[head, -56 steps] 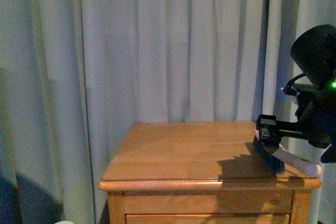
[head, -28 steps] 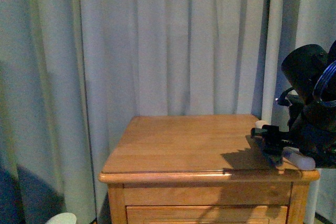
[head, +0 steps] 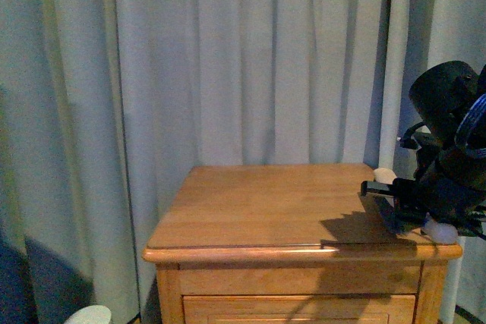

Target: Clean up trash

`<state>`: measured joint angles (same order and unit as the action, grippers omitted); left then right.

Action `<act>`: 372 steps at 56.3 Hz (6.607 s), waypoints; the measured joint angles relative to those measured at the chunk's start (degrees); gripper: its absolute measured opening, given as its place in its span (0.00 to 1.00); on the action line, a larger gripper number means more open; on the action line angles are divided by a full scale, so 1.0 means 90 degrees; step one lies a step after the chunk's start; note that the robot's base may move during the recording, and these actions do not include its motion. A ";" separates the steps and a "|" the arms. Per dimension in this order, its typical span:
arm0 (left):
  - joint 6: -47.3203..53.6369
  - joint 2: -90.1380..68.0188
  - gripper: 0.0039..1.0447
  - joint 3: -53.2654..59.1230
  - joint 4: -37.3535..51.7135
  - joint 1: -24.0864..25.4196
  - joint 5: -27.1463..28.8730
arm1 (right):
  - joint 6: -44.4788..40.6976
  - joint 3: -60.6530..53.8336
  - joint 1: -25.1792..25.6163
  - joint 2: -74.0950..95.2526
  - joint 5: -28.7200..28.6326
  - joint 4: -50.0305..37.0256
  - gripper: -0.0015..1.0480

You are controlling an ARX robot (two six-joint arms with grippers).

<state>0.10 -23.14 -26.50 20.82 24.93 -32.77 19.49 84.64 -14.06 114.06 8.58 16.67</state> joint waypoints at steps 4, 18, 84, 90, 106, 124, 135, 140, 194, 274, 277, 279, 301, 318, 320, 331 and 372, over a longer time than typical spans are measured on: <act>0.0000 0.0000 0.27 0.0000 -0.0002 0.0000 0.0000 | -0.0012 -0.0245 0.0000 -0.0209 -0.0148 -0.0260 0.19; 0.0000 0.0000 0.27 0.0000 0.0000 0.0000 0.0000 | -0.0758 -0.1836 -0.0080 -0.1957 -0.0204 -0.1940 0.19; 0.0002 0.0000 0.27 0.0000 -0.0002 -0.0002 -0.0044 | -0.2195 -0.5574 -0.0770 -0.9163 0.1447 -0.2290 0.19; 0.0000 0.0002 0.27 0.0000 -0.0002 0.0000 0.0022 | -0.2195 -0.5574 -0.0770 -0.9156 0.1430 -0.2290 0.19; 0.0000 0.0024 0.27 0.0019 -0.0017 0.0010 0.0015 | -0.2227 -0.5595 -0.0770 -0.9083 0.1406 -0.2278 0.19; 0.0000 0.0029 0.27 0.0024 -0.0019 0.0012 0.0005 | -0.2229 -0.5595 -0.0777 -0.9117 0.1384 -0.2278 0.19; 0.0000 0.0024 0.27 0.0022 -0.0019 0.0015 0.0015 | -0.2227 -0.5595 -0.0775 -0.9119 0.1401 -0.2278 0.19; 0.0000 0.0015 0.27 0.0024 -0.0019 0.0010 0.0000 | -0.2227 -0.5595 -0.0770 -0.9117 0.1411 -0.2278 0.19; 0.0321 -0.2351 0.27 -0.2186 -0.4541 0.0090 -0.0328 | -0.2263 -0.5593 -0.0777 -0.9129 0.1379 -0.2278 0.19; 0.7164 -0.6224 0.27 -0.2851 -0.5676 -0.1112 0.0002 | -0.2261 -0.5593 -0.0775 -0.9126 0.1404 -0.2278 0.19; 0.7162 -0.6288 0.27 -0.2851 -0.5620 -0.1115 0.0002 | -0.2261 -0.5593 -0.0775 -0.9126 0.1404 -0.2278 0.19; 0.7157 -0.6331 0.27 -0.2849 -0.5600 -0.1115 -0.0005 | -0.2261 -0.5593 -0.0775 -0.9126 0.1404 -0.2278 0.19; 0.7261 -0.6533 0.27 -0.2671 -0.5846 -0.1144 0.0053 | -0.2261 -0.5593 -0.0775 -0.9126 0.1401 -0.2278 0.19; 0.7293 -0.6533 0.27 -0.2671 -0.5846 -0.1139 0.0063 | -0.2125 -0.4544 -0.0636 -0.7718 0.0838 -0.0398 0.19; 0.7298 -0.6533 0.27 -0.2671 -0.5846 -0.1139 0.0068 | -0.2137 -0.4420 -0.0610 -0.7293 0.0709 -0.0508 0.19; 0.7312 -0.6535 0.27 -0.2671 -0.5848 -0.1139 0.0070 | -0.2919 -0.3687 -0.0573 -0.4590 0.0704 -0.1642 0.19; 0.7346 -0.6552 0.27 -0.2671 -0.5853 -0.1139 0.0073 | -0.4401 -0.1547 -0.1302 0.0119 0.1379 -0.2222 0.19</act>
<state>66.22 -82.11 -50.54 -31.86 14.68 -32.12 -20.12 70.72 -25.78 115.13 20.99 -3.33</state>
